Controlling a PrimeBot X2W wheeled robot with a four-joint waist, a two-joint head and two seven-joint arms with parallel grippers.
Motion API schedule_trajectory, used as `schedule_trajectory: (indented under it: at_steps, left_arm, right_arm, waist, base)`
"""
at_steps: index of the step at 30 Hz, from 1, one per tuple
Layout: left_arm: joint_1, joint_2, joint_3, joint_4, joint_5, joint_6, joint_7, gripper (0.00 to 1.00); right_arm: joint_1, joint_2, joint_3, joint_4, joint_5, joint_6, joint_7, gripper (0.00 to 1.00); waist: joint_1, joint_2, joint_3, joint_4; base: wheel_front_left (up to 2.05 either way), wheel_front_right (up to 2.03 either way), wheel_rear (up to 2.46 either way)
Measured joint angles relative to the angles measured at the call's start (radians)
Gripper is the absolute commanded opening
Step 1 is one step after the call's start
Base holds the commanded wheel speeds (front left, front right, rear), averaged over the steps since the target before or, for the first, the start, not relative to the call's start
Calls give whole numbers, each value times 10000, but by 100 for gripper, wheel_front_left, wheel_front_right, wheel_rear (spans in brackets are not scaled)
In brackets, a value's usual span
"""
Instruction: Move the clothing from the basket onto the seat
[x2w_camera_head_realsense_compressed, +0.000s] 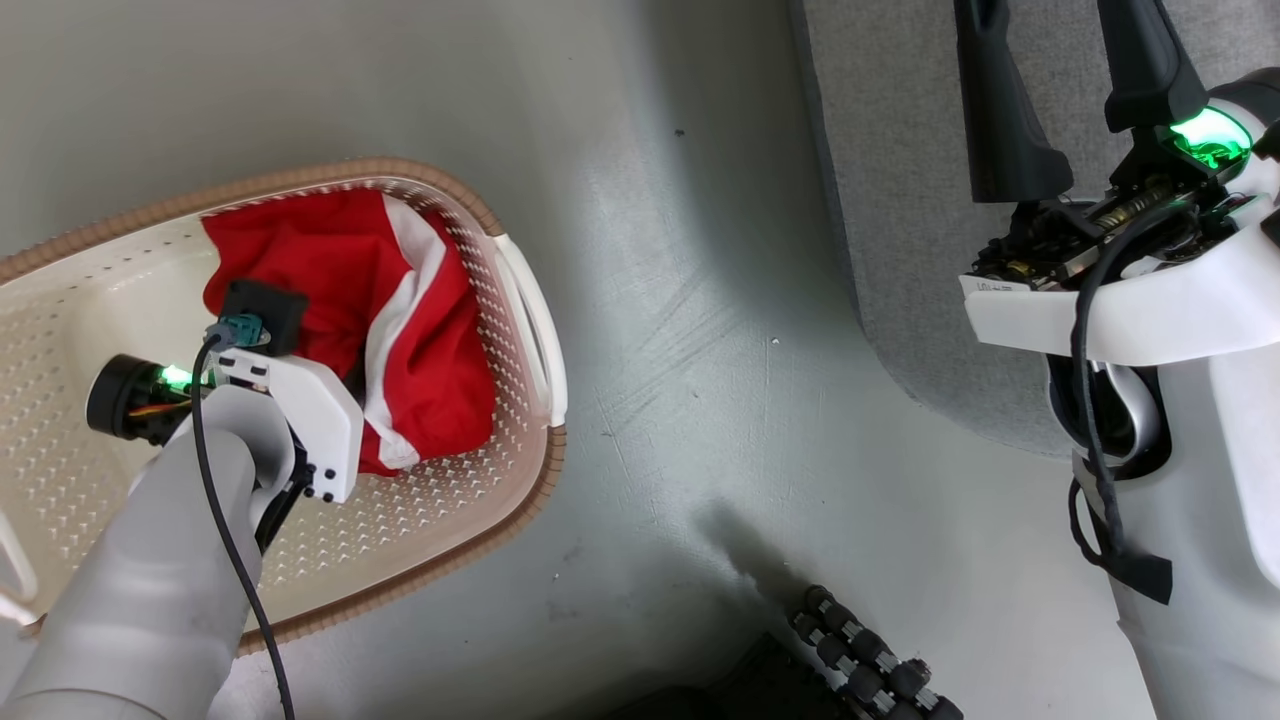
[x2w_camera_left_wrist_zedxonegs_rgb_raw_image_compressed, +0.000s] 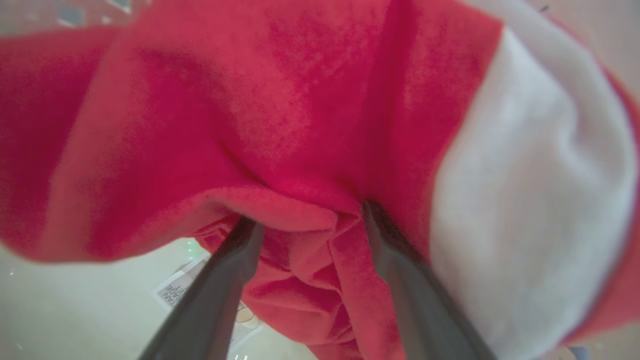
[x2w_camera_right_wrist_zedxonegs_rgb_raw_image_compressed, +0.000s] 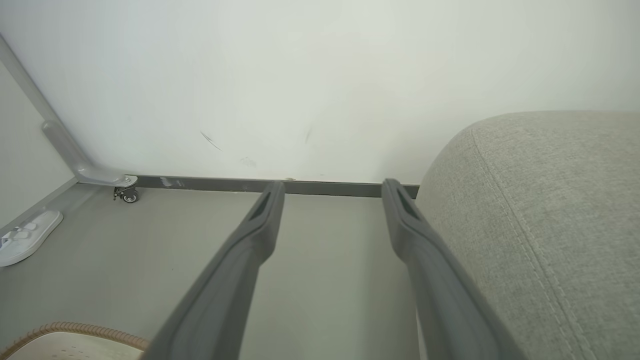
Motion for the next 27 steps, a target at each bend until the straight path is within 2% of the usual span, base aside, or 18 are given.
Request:
schedule_trajectory:
  at_steps: [7, 8, 9, 10, 11, 12, 27]
  left_arm:
    - [-242, 61, -219, 236, -96, 0, 81, 98]
    - [-289, 94, -238, 253, -104, 0, 81, 59]
    - [-332, 140, -253, 255, -119, 0, 79, 43]
    - [-359, 180, -276, 261, -153, 0, 79, 14]
    - [-369, 203, -305, 274, -176, 0, 77, 14]
    - [-370, 205, -336, 293, -176, 0, 75, 0]
    - [-374, 201, -706, 343, -698, 0, -389, 0]
  right_arm:
    - [-7, 48, 46, 19, 69, 0, 0, 100]
    - [-9, 52, 46, 19, 71, 0, 0, 100]
    - [-10, 56, 46, 21, 71, 0, 0, 100]
    - [-10, 58, 31, 27, 71, 0, 0, 100]
    - [-10, 59, 17, 33, 71, 0, 0, 100]
    - [-12, 63, 6, 40, 71, 0, 0, 100]
    - [-215, 90, -94, 73, 69, 0, 0, 100]
  waist:
    - [0, 0, 119, -183]
    - [0, 0, 132, -203]
    - [0, 0, 145, -223]
    - [0, 0, 154, -239]
    - [0, 0, 155, -245]
    - [1, 0, 152, -247]
    - [1, 0, -46, -127]
  base:
    - [0, 0, 0]
    - [0, 0, 0]
    - [0, 0, 0]
    - [0, 0, 0]
    - [0, 0, 0]
    - [0, 0, 0]
    - [0, 0, 0]
